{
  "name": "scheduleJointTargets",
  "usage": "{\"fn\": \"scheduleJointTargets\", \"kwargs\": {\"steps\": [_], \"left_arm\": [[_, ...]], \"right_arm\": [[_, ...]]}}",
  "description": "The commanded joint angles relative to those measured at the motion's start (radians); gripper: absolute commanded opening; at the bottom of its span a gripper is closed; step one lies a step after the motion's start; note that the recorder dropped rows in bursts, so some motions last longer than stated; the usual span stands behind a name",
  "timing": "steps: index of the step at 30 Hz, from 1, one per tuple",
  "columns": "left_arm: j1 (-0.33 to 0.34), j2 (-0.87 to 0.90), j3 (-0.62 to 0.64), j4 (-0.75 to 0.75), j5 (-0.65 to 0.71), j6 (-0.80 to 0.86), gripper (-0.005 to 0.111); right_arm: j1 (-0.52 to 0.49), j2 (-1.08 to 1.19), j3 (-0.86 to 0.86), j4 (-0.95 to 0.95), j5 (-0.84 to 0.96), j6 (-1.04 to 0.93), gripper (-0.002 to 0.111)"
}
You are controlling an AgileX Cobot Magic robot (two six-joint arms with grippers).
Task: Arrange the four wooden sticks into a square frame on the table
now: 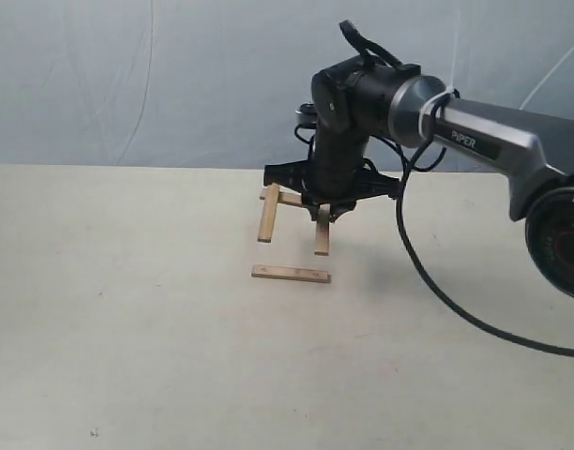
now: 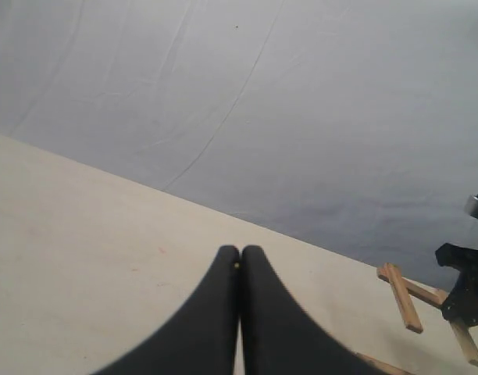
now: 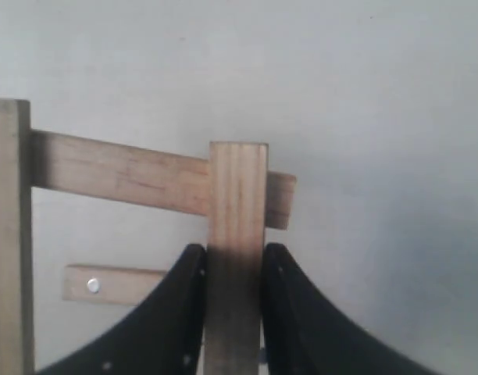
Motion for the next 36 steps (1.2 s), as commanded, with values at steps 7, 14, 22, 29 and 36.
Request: {"fn": "scheduleJointTargets", "kwargs": {"steps": [7, 14, 22, 29, 36], "left_arm": [[-0.011, -0.006, 0.004, -0.003, -0.005, 0.0, 0.0], [-0.011, -0.006, 0.004, -0.003, -0.005, 0.0, 0.0], [-0.011, -0.006, 0.004, -0.003, -0.005, 0.0, 0.0], [-0.011, -0.006, 0.004, 0.004, 0.0, 0.003, 0.0], [-0.011, -0.006, 0.004, 0.008, 0.002, 0.003, 0.0]], "right_arm": [[-0.035, 0.105, -0.007, 0.002, -0.117, -0.015, -0.001], [-0.033, 0.131, -0.007, 0.02, -0.121, -0.015, -0.001], [0.002, -0.022, -0.001, 0.044, 0.104, -0.191, -0.001], [0.081, -0.028, 0.141, 0.086, 0.046, -0.166, -0.001], [0.137, -0.028, 0.26, 0.1, -0.067, -0.042, -0.001]]}}
